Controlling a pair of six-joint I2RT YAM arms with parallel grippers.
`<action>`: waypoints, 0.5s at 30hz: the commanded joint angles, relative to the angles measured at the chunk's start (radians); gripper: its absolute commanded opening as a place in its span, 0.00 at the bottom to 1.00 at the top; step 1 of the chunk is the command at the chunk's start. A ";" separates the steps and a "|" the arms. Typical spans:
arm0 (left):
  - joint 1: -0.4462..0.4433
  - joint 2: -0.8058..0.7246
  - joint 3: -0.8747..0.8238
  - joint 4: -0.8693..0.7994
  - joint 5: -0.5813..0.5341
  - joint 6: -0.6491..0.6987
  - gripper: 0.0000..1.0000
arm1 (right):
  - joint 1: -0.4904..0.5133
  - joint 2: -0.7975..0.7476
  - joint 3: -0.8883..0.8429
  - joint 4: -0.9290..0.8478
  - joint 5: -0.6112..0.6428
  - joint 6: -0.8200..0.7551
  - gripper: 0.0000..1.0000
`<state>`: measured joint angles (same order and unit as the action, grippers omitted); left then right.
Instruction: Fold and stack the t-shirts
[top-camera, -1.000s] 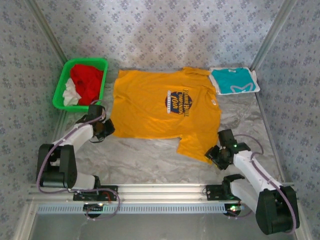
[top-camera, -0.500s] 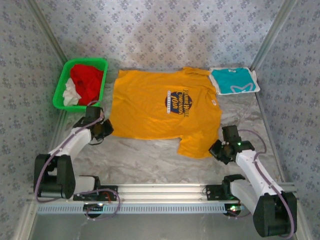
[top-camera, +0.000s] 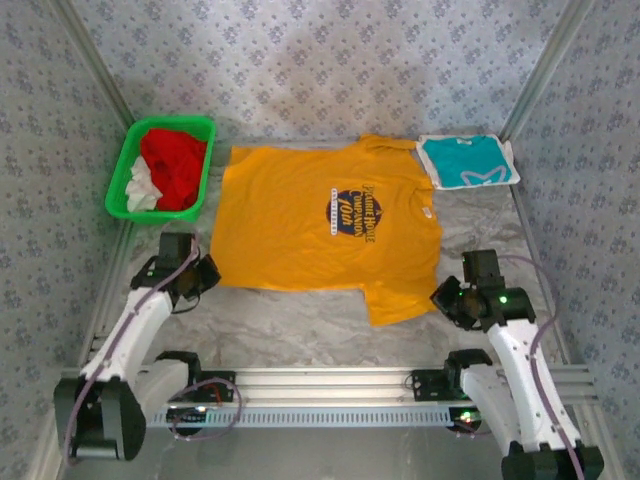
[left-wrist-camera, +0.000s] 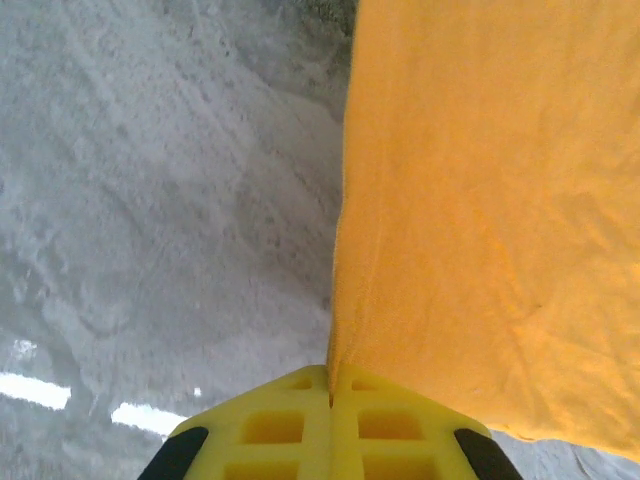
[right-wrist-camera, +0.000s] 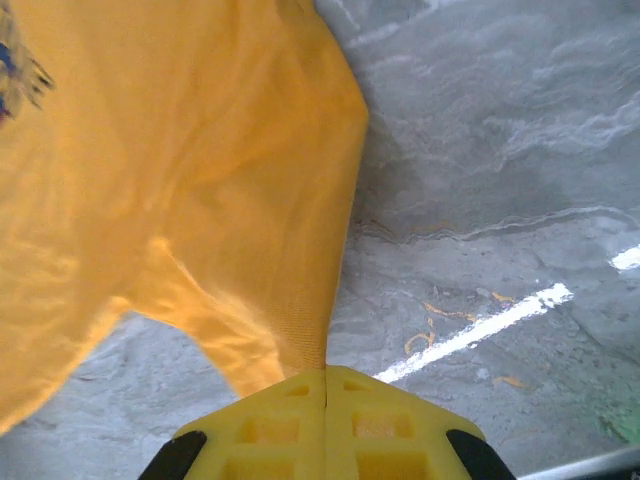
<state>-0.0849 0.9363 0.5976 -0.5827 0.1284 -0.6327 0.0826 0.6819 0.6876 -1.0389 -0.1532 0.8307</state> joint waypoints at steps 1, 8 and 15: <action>-0.007 -0.125 -0.029 -0.125 0.041 -0.054 0.00 | -0.009 -0.048 0.056 -0.169 0.059 0.008 0.00; -0.032 -0.274 -0.020 -0.228 0.083 -0.161 0.00 | -0.016 -0.139 0.132 -0.221 0.067 0.011 0.00; -0.027 -0.184 0.055 -0.136 0.070 -0.114 0.00 | -0.023 0.005 0.179 -0.024 0.026 -0.048 0.00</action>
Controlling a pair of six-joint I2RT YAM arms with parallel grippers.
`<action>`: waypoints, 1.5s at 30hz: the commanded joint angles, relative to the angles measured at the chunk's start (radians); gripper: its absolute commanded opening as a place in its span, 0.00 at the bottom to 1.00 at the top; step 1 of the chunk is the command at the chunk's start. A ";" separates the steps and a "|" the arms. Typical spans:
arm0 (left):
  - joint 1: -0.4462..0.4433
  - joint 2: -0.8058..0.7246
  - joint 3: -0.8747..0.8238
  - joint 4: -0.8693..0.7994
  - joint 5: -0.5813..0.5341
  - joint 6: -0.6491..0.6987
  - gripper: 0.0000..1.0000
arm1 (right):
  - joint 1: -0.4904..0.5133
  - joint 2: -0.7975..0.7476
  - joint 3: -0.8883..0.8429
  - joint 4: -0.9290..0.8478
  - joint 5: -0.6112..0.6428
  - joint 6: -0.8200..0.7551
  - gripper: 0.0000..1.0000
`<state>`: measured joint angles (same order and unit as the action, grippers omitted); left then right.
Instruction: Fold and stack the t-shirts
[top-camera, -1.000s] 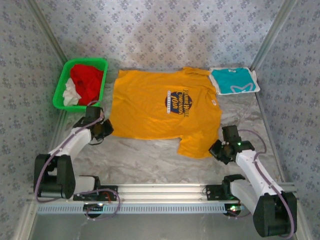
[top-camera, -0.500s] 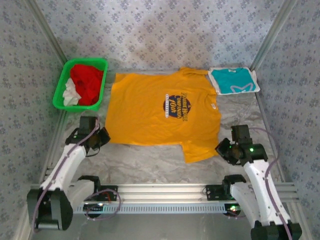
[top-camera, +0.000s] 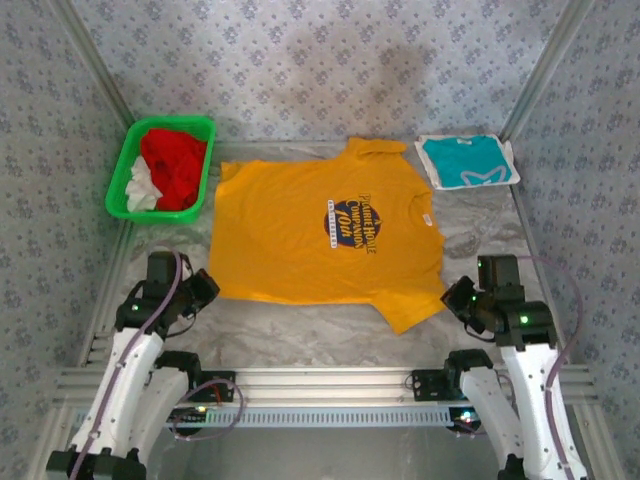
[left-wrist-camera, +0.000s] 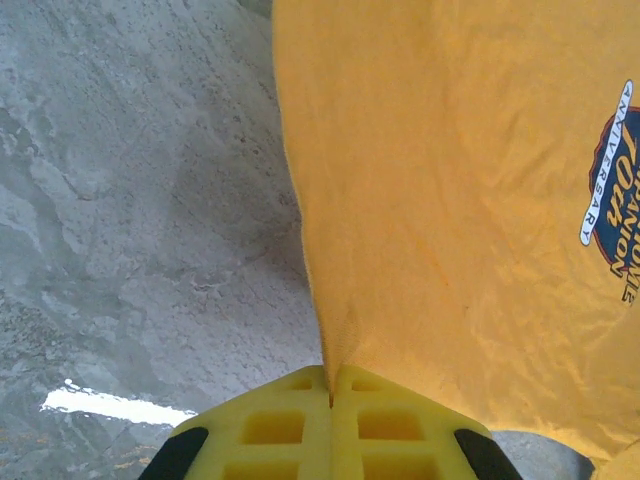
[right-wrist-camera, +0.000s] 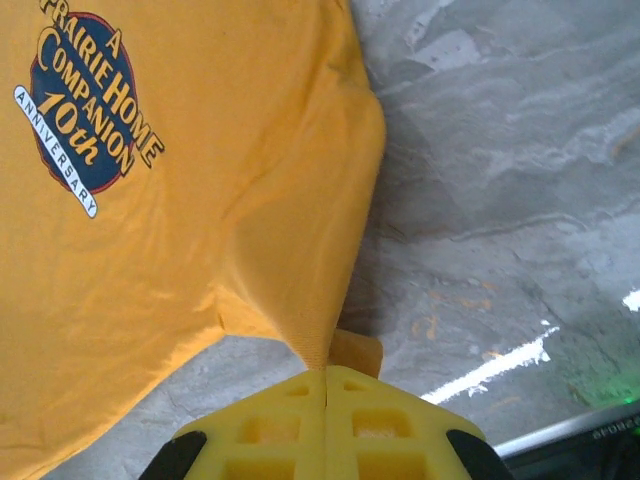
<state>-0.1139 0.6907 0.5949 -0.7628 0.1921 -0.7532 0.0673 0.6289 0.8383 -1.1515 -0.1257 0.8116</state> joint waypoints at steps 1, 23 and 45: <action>0.007 0.099 0.073 0.074 0.013 0.014 0.00 | -0.009 0.083 0.039 0.117 0.011 -0.037 0.00; 0.173 0.609 0.273 0.318 0.050 0.168 0.00 | -0.111 0.622 0.222 0.519 -0.023 -0.175 0.00; 0.140 0.710 0.423 0.132 0.112 0.324 0.00 | -0.122 0.644 0.276 0.454 -0.061 -0.237 0.00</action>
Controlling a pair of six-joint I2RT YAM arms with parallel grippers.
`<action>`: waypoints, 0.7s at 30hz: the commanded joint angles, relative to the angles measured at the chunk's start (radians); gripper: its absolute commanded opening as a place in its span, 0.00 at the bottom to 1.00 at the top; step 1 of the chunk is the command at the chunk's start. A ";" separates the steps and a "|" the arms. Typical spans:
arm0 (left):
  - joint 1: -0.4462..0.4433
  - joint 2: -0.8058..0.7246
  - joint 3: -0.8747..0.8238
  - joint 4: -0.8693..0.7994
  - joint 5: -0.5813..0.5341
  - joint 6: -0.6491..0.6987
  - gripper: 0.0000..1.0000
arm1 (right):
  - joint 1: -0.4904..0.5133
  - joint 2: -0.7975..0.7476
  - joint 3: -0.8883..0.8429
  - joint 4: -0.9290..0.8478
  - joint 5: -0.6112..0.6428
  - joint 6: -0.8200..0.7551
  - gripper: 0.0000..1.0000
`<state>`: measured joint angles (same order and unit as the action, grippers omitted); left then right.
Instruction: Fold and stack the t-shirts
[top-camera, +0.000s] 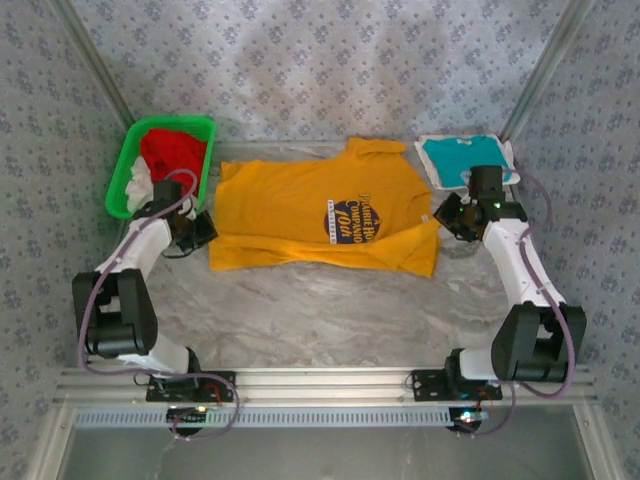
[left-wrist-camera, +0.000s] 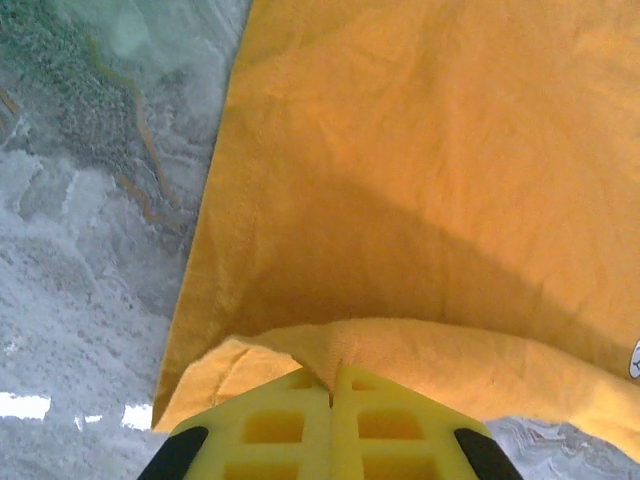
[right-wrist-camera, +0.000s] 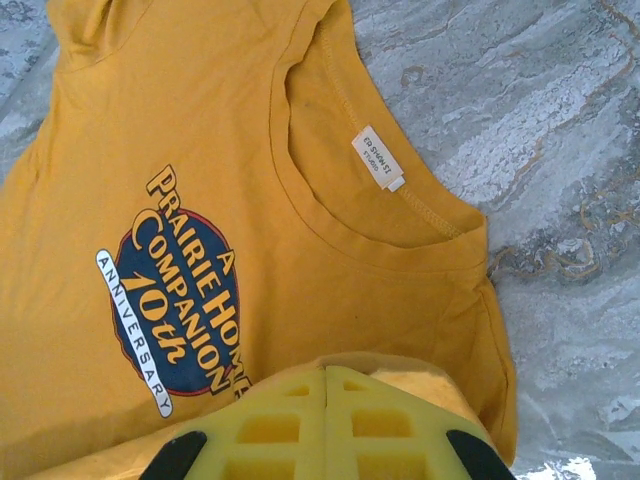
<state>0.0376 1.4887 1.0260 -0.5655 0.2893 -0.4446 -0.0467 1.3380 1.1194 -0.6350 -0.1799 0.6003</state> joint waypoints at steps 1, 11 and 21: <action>-0.017 -0.131 -0.025 -0.085 0.007 0.009 0.00 | -0.008 -0.094 -0.016 -0.081 -0.005 -0.024 0.00; -0.042 -0.403 -0.234 -0.284 0.007 -0.092 0.00 | -0.015 -0.312 -0.160 -0.224 -0.044 -0.009 0.00; -0.067 -0.357 -0.264 -0.205 -0.050 -0.180 0.00 | -0.026 -0.317 -0.193 -0.180 -0.073 -0.002 0.00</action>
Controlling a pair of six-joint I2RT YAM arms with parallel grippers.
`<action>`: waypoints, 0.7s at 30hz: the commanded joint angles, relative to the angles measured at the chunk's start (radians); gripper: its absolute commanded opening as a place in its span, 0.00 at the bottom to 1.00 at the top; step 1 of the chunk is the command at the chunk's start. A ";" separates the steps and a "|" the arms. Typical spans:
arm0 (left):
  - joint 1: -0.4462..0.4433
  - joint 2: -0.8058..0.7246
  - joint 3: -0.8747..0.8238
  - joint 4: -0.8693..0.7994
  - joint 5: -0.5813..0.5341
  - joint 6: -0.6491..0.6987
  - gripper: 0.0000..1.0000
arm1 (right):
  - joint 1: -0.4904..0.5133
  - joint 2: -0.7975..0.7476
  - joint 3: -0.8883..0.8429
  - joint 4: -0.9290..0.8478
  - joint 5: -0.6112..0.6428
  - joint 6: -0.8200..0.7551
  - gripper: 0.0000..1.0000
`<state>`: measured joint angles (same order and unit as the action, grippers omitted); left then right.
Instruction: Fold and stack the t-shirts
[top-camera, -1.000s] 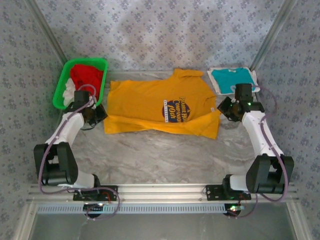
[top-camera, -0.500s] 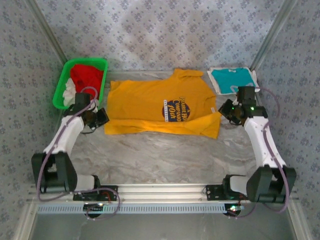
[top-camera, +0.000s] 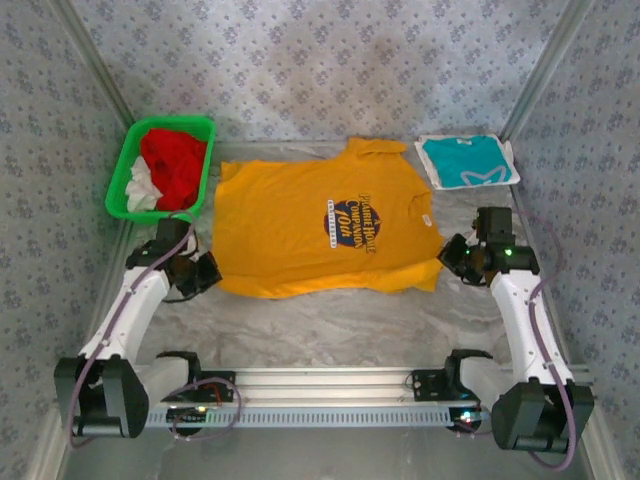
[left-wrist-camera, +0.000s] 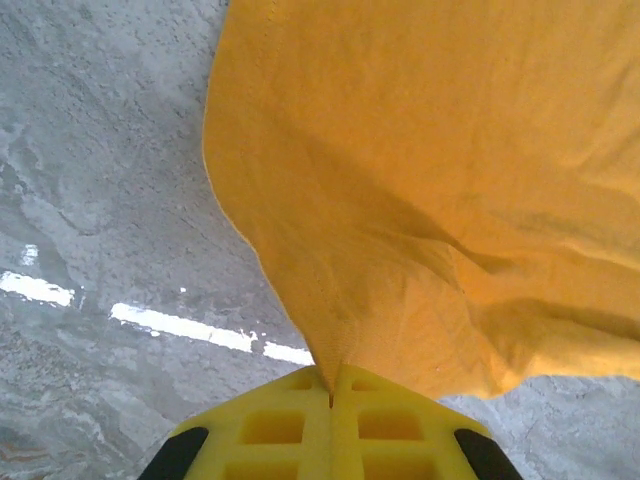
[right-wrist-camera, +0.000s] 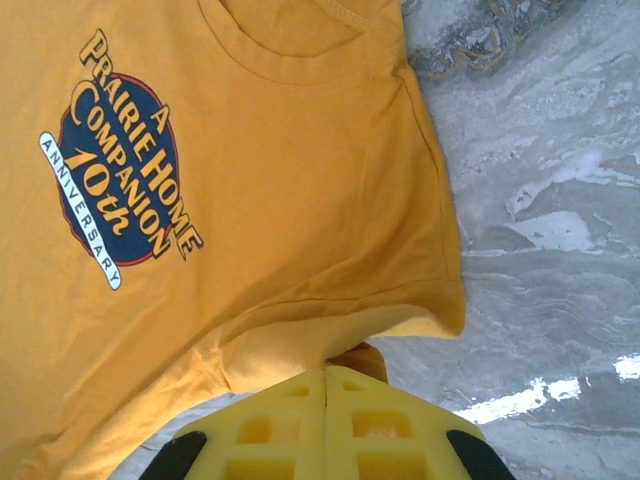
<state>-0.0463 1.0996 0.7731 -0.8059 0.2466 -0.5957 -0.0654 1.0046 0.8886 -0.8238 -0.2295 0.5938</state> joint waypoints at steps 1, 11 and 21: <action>0.023 0.046 -0.007 0.044 -0.009 -0.027 0.00 | -0.009 0.028 0.052 0.014 -0.023 0.000 0.00; 0.120 0.246 0.090 0.120 0.001 0.039 0.00 | -0.016 0.177 0.157 0.087 -0.023 -0.018 0.00; 0.128 0.476 0.284 0.080 -0.005 0.144 0.00 | -0.023 0.331 0.280 0.122 -0.020 -0.029 0.00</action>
<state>0.0723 1.5421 1.0119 -0.7052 0.2466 -0.5018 -0.0807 1.3106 1.1217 -0.7132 -0.2447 0.5854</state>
